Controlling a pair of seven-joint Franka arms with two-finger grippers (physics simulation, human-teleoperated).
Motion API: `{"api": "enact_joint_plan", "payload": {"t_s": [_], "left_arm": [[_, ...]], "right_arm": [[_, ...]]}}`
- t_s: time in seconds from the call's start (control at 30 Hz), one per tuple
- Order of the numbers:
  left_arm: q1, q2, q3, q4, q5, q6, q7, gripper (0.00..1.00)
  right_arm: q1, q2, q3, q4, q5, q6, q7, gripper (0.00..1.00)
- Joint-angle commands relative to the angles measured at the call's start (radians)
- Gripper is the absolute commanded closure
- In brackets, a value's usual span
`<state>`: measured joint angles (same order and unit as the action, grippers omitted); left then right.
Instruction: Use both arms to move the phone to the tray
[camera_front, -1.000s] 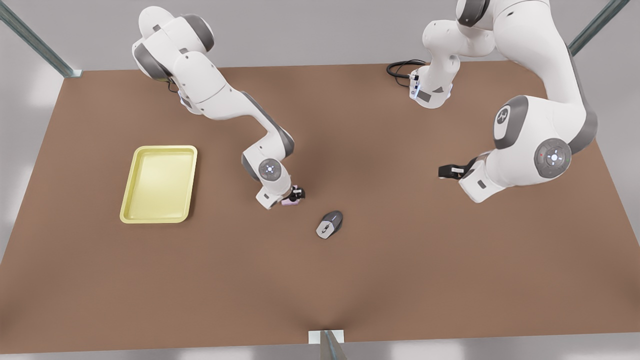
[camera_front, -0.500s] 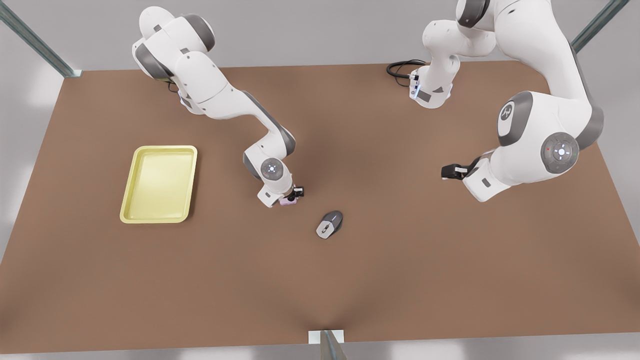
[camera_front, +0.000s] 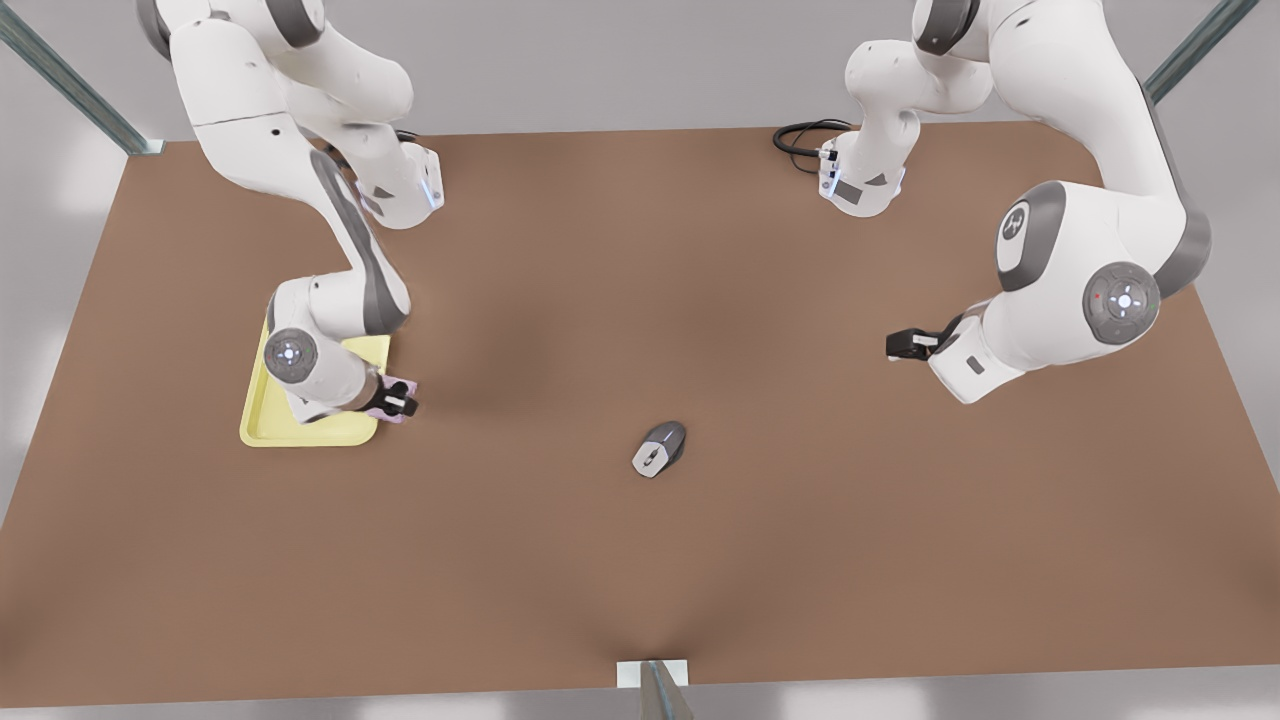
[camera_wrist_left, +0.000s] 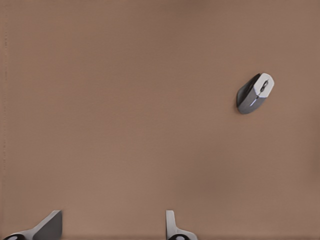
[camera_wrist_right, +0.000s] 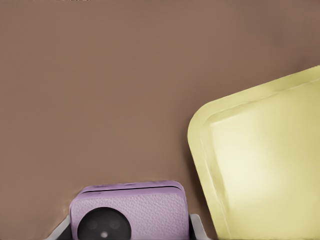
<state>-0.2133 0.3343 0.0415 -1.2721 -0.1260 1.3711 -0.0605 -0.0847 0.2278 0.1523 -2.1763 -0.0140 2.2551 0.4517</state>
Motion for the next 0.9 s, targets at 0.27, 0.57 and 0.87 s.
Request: {"api": "enact_joint_plan", "payload": {"t_s": [0.27, 0.57, 0.87], "left_arm": [[0.000, -0.098, -0.003, -0.092, 0.072, 0.011, 0.015, 0.00], [0.002, -0.100, 0.020, -0.041, 0.069, 0.002, 0.004, 0.00], [0.011, -0.061, 0.028, -0.043, 0.126, 0.023, 0.008, 0.00]], "right_arm": [[-0.340, 0.134, -0.004, -0.027, -0.070, -0.005, -0.814, 0.00], [-0.015, -0.073, 0.024, 0.668, -0.067, -0.661, -0.392, 0.00], [0.074, -0.093, -0.106, 0.693, -0.030, -0.683, -0.407, 0.00]]}}
